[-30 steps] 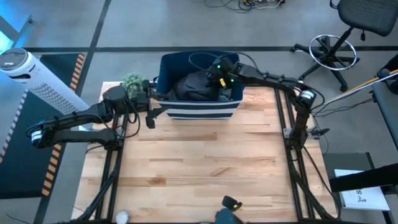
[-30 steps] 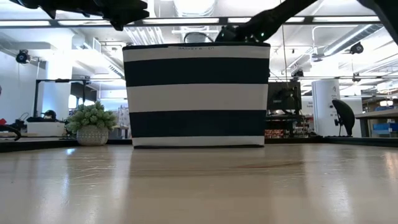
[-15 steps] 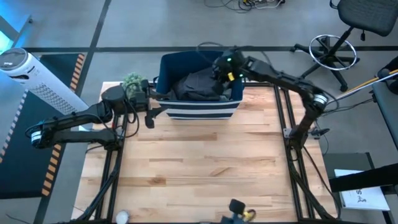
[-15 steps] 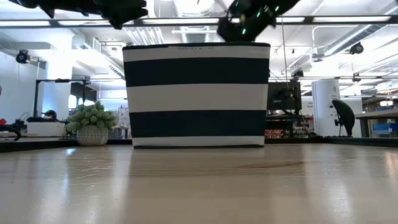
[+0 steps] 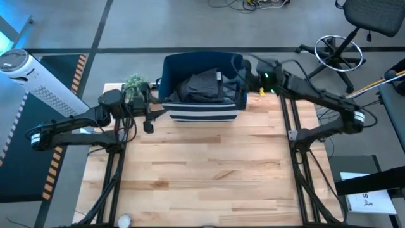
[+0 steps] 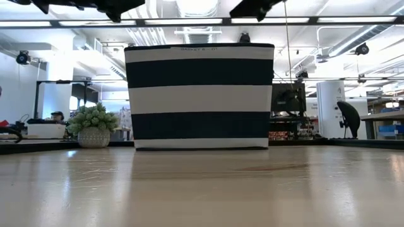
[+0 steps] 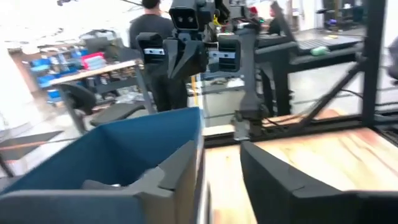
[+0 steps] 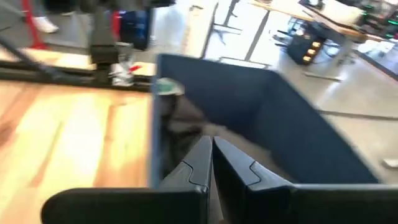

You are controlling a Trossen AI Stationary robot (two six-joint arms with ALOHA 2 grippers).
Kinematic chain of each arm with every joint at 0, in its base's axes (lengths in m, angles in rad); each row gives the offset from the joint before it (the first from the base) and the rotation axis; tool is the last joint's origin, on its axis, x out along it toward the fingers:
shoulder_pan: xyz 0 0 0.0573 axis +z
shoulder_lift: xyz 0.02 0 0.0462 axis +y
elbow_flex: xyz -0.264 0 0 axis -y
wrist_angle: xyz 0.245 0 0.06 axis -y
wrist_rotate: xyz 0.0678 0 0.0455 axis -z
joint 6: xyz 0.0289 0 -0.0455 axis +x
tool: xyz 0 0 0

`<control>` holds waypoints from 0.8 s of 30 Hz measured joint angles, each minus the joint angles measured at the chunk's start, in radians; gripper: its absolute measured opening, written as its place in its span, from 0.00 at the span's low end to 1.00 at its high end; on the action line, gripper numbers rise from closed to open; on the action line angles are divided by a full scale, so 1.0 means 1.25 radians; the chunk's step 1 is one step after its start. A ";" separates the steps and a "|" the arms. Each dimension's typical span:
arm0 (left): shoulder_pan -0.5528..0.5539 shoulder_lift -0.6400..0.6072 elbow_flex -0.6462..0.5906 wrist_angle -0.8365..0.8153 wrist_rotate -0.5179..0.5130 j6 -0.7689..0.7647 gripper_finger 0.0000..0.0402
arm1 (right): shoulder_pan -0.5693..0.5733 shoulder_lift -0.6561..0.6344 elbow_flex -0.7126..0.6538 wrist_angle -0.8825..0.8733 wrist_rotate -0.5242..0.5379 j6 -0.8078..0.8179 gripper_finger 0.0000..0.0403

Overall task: Sort clothes
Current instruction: Return to Home Position

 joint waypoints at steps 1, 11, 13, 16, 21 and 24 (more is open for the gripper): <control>-0.014 0.000 0.000 -0.012 0.000 0.000 0.22 | 0.014 -0.019 -0.036 0.018 0.000 0.001 0.00; -0.193 0.001 -0.025 -0.059 -0.177 -0.006 0.02 | 0.082 -0.172 -0.396 0.288 0.000 0.055 0.00; -0.227 -0.003 -0.038 -0.057 -0.235 -0.005 0.01 | 0.083 -0.194 -0.441 0.319 -0.017 0.051 0.00; -0.264 -0.018 -0.065 -0.056 -0.263 -0.014 0.00 | 0.083 -0.224 -0.496 0.348 -0.053 0.053 0.00; -0.304 -0.069 -0.136 -0.046 -0.263 -0.055 0.00 | 0.083 -0.280 -0.567 0.372 -0.057 0.069 0.00; -0.307 -0.111 -0.195 -0.012 -0.263 -0.078 0.00 | 0.083 -0.316 -0.611 0.387 -0.064 0.073 0.00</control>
